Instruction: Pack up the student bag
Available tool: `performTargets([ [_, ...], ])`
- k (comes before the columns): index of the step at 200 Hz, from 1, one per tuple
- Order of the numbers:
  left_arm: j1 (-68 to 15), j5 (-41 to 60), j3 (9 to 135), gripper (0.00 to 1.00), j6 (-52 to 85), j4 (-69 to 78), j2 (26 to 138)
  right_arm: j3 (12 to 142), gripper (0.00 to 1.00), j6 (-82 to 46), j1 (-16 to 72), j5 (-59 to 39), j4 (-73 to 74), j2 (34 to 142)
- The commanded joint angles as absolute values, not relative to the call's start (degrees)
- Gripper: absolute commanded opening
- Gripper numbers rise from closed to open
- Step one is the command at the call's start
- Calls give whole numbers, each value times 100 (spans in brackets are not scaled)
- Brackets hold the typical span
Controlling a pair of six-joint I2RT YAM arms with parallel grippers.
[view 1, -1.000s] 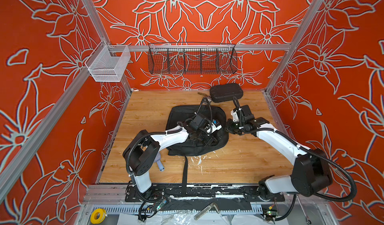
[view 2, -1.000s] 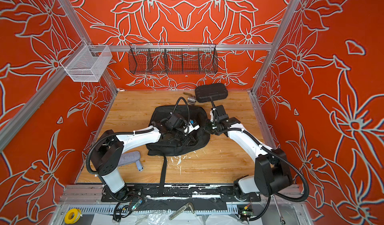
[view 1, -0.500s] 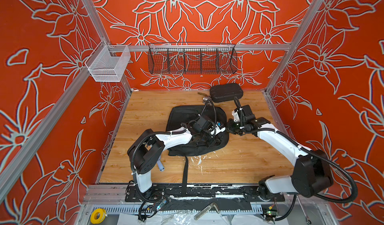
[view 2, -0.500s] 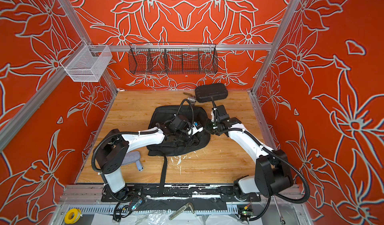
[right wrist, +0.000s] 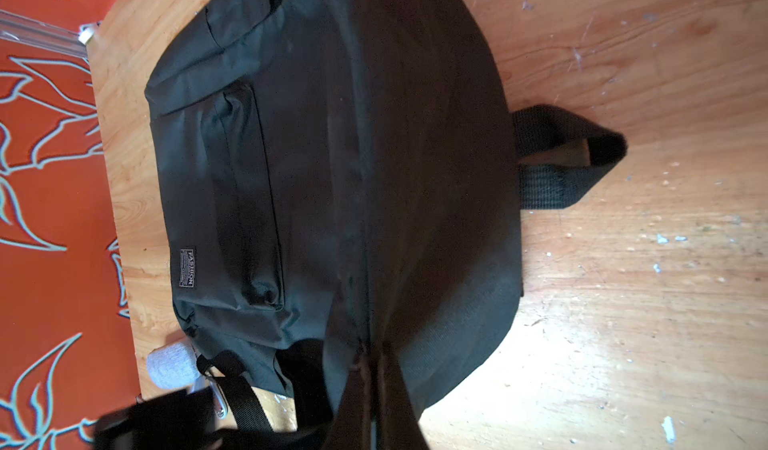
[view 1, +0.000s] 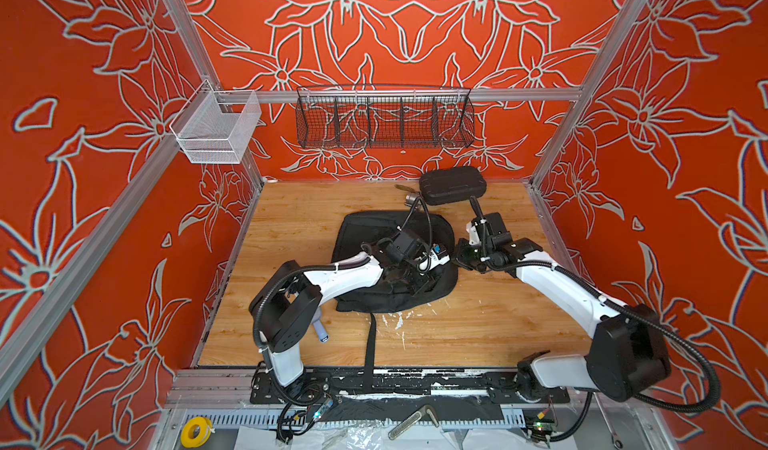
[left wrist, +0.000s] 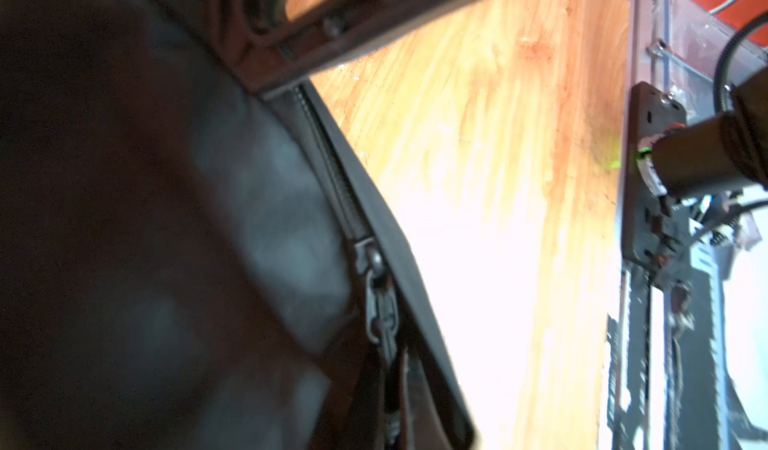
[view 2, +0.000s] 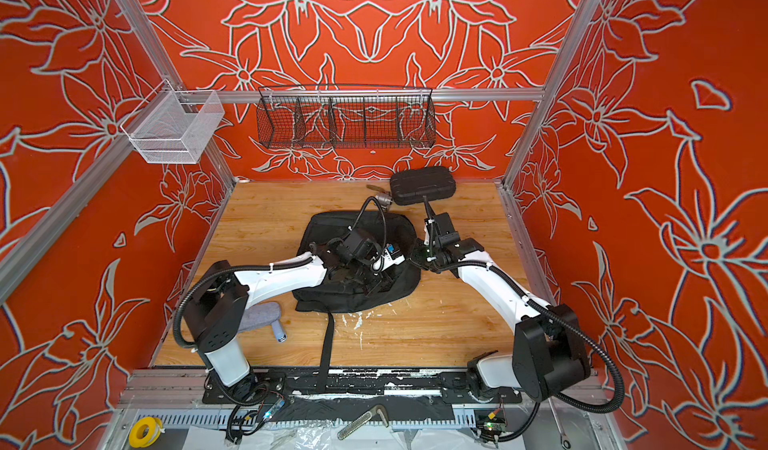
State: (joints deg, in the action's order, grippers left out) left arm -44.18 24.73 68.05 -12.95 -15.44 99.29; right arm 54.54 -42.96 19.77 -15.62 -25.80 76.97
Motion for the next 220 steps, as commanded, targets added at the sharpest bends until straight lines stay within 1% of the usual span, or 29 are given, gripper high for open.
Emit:
performTargets([
  [1, -4467, 2233, 6565, 0, -1713, -2778, 9505, 5332, 0, -4679, 1753, -899, -1962, 7408],
  [24, -4499, 2041, 6559, 0, -1714, -3316, 9314, 5237, 0, -4918, 1594, -765, -1613, 7344],
  [43, -4577, 1825, 6650, 0, -1677, -3756, 9407, 5149, 0, -5155, 1454, -913, -1181, 7377],
  [99, -4610, 1250, 6683, 0, -1333, -4191, 9473, 5323, 0, -4929, 996, -1195, -1154, 7498],
  [125, -4606, 1038, 6711, 0, -1231, -4441, 9583, 5452, 0, -4570, 814, -1362, -1380, 7527],
  [156, -4597, 770, 6732, 0, -1052, -4600, 9741, 5548, 0, -4115, 798, -1495, -1806, 7550],
  [205, -4588, 555, 6740, 0, -719, -4520, 9579, 5278, 0, -3644, 791, -929, -2260, 7126],
  [211, -4588, 505, 6762, 7, -680, -4501, 9545, 5246, 0, -3601, 783, -818, -2310, 7051],
  [220, -4577, 591, 6805, 11, -684, -4481, 9508, 5199, 0, -3548, 774, -716, -2315, 6936],
])
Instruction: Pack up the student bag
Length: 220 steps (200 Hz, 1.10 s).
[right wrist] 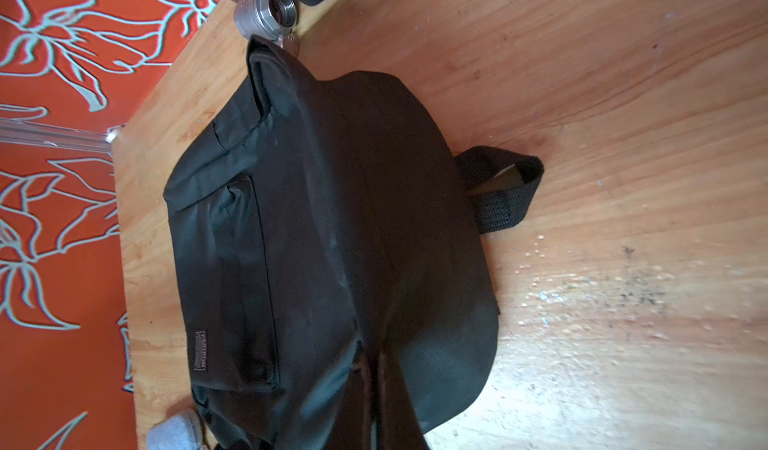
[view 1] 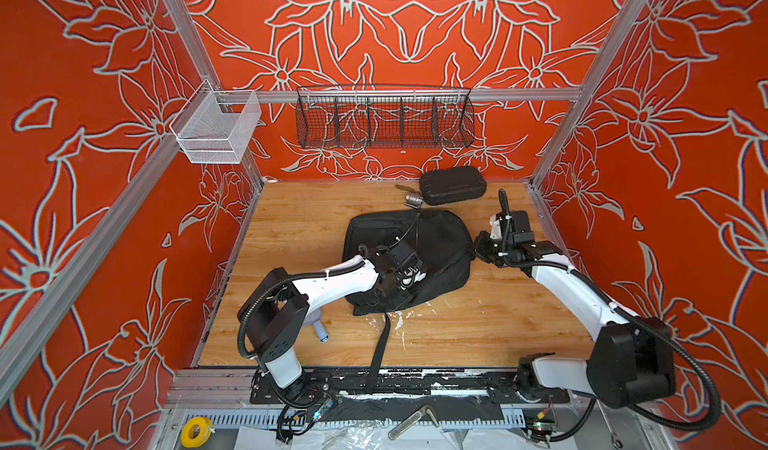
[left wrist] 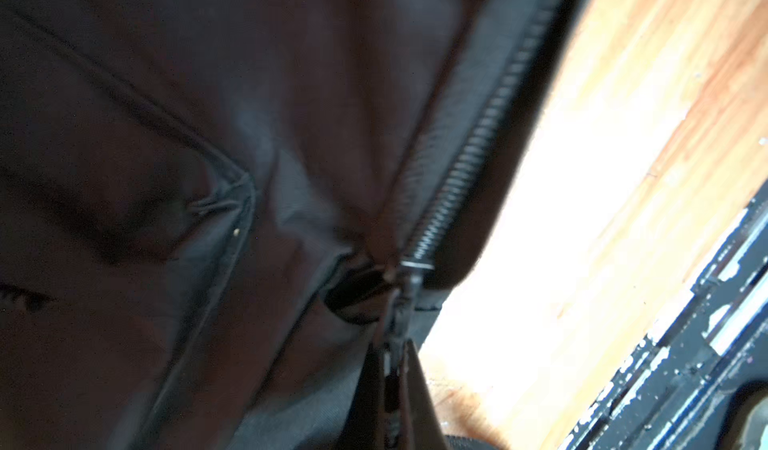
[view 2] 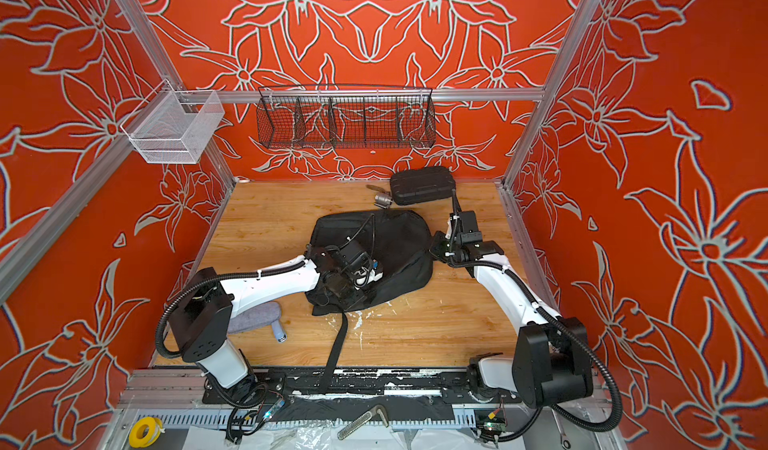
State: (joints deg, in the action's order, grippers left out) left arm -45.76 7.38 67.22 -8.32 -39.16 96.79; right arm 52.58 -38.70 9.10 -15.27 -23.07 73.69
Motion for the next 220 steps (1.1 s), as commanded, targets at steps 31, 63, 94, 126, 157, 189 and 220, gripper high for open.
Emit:
performTargets([
  [31, -4557, 470, 7075, 47, -373, -4308, 9237, 5020, 0, -3416, 765, -728, -2044, 6688],
  [63, -4081, 787, 7398, 59, 274, -3824, 8654, 4788, 27, -2589, 762, -1155, -1156, 6290],
  [94, -3033, 1692, 7386, 70, 1263, -3303, 8306, 5262, 44, -1250, 773, -1342, -1251, 6270],
  [126, -2656, 1571, 7374, 71, 1674, -3301, 8442, 5528, 44, 29, 1160, -1833, -1040, 6538],
  [157, -2464, 2055, 7515, 68, 2157, -3330, 8965, 6141, 44, 294, 2252, -1176, -1499, 7436],
  [189, -2314, 2371, 7386, 65, 2566, -3149, 9303, 6561, 39, -1597, 2804, -691, -1766, 8437],
  [220, -2173, 2633, 7233, 62, 3158, -3044, 9658, 6427, 39, -2416, 3518, -166, -1748, 9071],
])
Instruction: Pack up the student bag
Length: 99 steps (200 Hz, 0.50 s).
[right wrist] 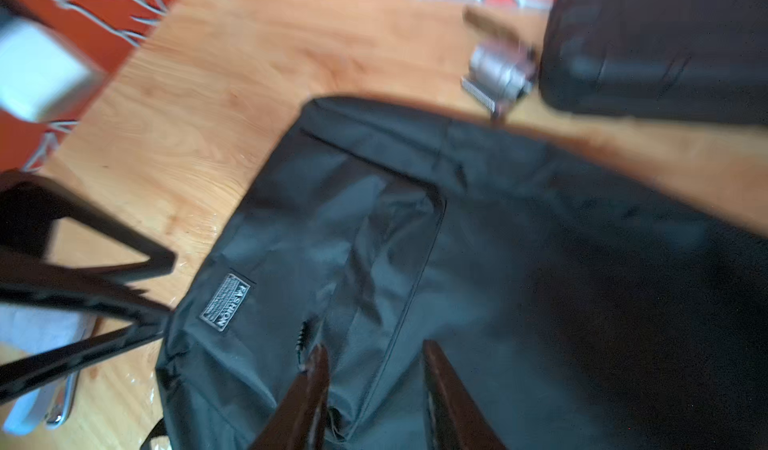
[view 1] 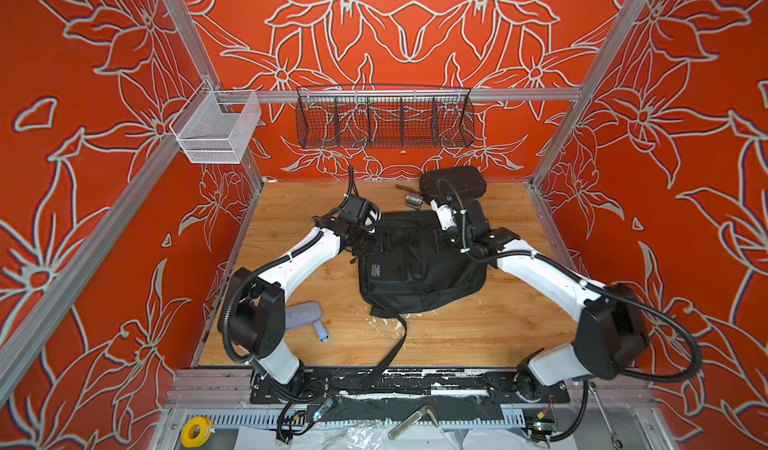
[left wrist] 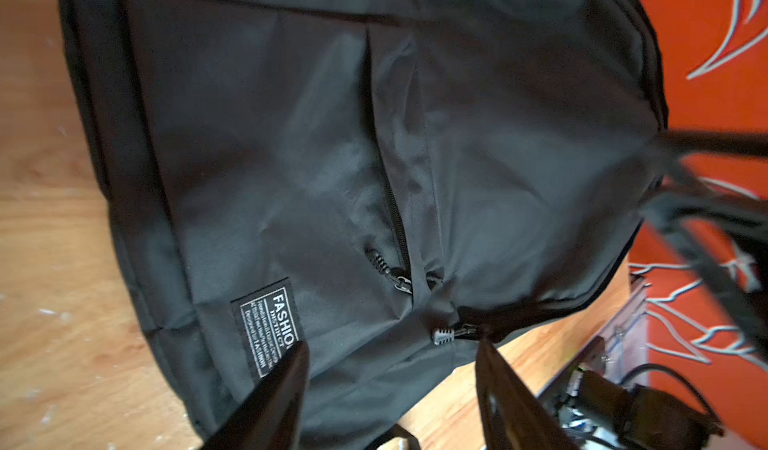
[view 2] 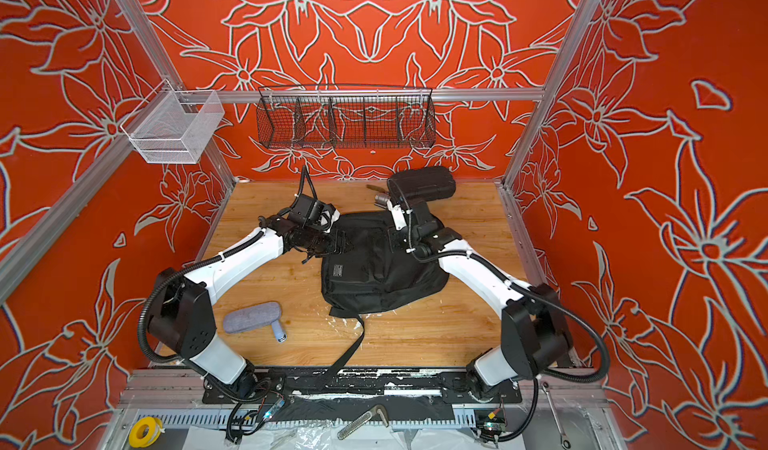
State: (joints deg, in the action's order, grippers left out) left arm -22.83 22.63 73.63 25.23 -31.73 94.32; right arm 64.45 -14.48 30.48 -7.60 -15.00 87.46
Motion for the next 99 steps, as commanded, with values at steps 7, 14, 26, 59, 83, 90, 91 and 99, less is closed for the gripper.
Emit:
performTargets([
  [7, -2147, 2646, 7182, 62, 3280, -2994, 9676, 6387, 40, -2566, 3644, -64, -1727, 9176],
  [14, -2136, 2629, 7140, 62, 3390, -2958, 9677, 6352, 41, -2729, 3745, 76, -1716, 9271],
  [26, -2134, 2583, 7089, 62, 3465, -2916, 9644, 6286, 42, -2988, 3883, 192, -1661, 9436],
  [59, -2136, 2387, 6974, 62, 3555, -2927, 9554, 6366, 47, -3222, 4191, 344, -1570, 9932],
  [83, -2136, 2400, 6952, 62, 3698, -2942, 9580, 6721, 46, -3454, 4349, 654, -1951, 10374],
  [90, -2136, 2364, 6956, 62, 3795, -2988, 9589, 6750, 44, -3573, 4367, 808, -2052, 10443],
  [91, -2136, 2364, 6954, 62, 3809, -2997, 9585, 6750, 43, -3592, 4368, 822, -2059, 10447],
  [99, -2136, 2249, 6948, 63, 3972, -3087, 9576, 6693, 40, -3709, 4367, 913, -2059, 10439],
])
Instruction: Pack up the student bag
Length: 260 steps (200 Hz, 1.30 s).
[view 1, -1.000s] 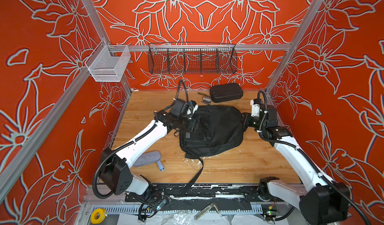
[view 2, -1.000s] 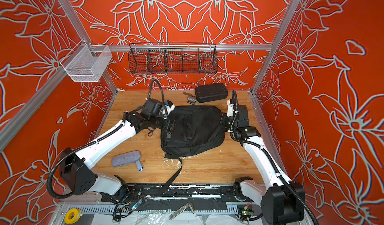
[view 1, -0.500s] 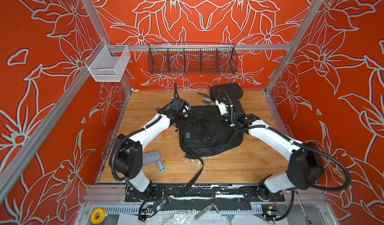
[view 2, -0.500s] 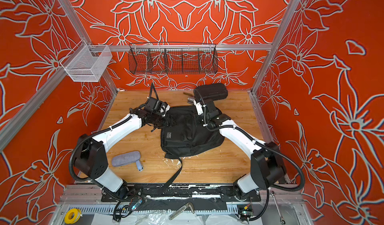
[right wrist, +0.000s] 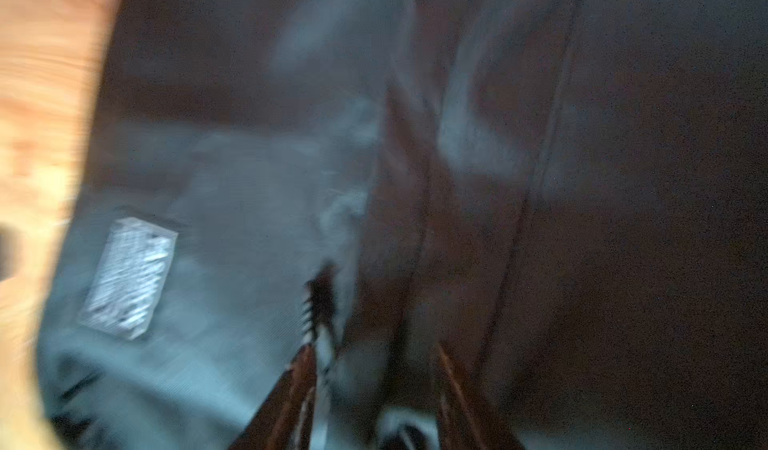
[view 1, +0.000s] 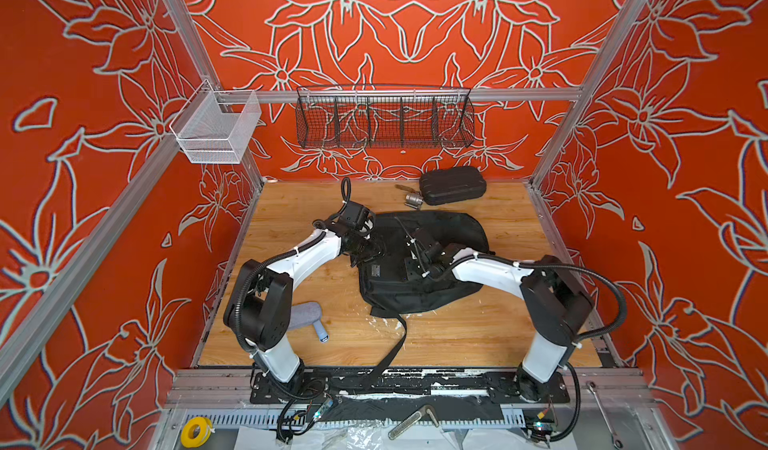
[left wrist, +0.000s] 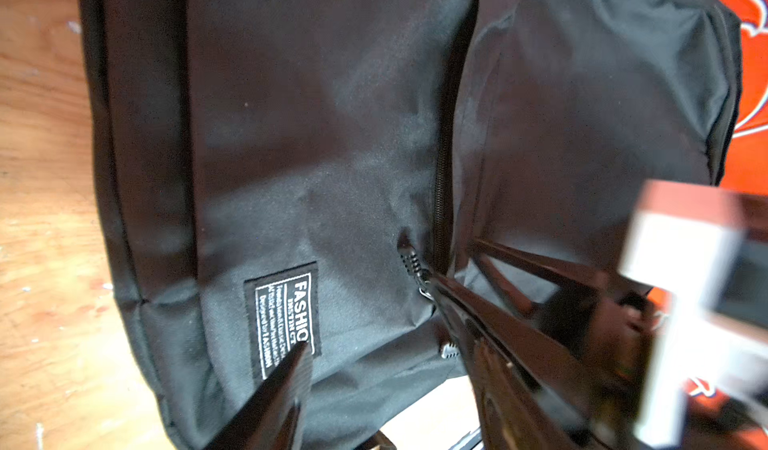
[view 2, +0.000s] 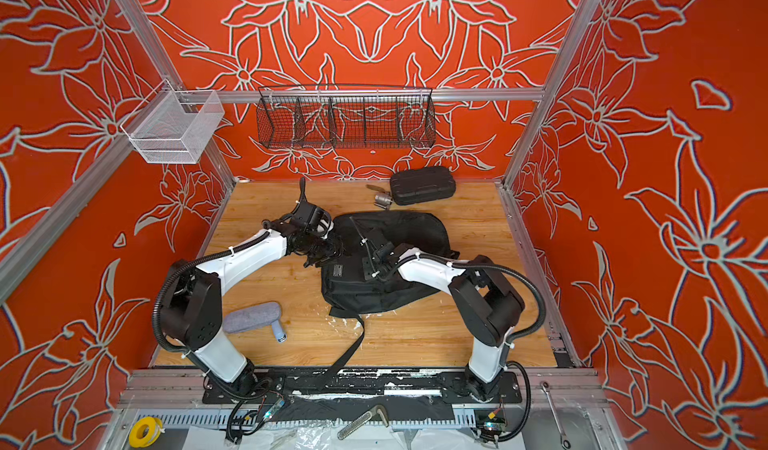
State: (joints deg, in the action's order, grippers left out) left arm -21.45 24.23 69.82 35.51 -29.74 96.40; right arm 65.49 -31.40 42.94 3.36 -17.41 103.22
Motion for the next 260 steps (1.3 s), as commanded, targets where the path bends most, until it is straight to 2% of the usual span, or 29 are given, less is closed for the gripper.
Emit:
performTargets([
  [1, -2136, 2232, 6946, 63, 4003, -3095, 9569, 6682, 39, -3718, 4368, 922, -2053, 10440],
  [42, -2160, 2329, 6715, 63, 4743, -2909, 9357, 6346, 12, -3843, 4360, 988, -1860, 10217],
  [75, -2402, 2350, 6796, 61, 4109, -3034, 9409, 6059, 0, -3837, 4368, 1011, -1628, 9939],
  [140, -2529, 2657, 6723, 58, 2038, -2811, 9257, 5439, 0, -3269, 4351, 662, -1141, 9120],
  [184, -3153, 2461, 6400, 58, -93, -2312, 9062, 4936, 0, -2573, 4188, -8, -835, 8723],
  [201, -3234, 2567, 6373, 56, -514, -2173, 9164, 4870, 0, -2363, 4101, -219, -804, 8642],
  [226, -3370, 2548, 6465, 48, -985, -2168, 9413, 4716, 0, -2238, 3942, -553, -672, 8529],
  [260, -3485, 2763, 6275, 45, -1224, -1863, 9512, 4546, 0, -1994, 3675, -1387, -369, 8415],
])
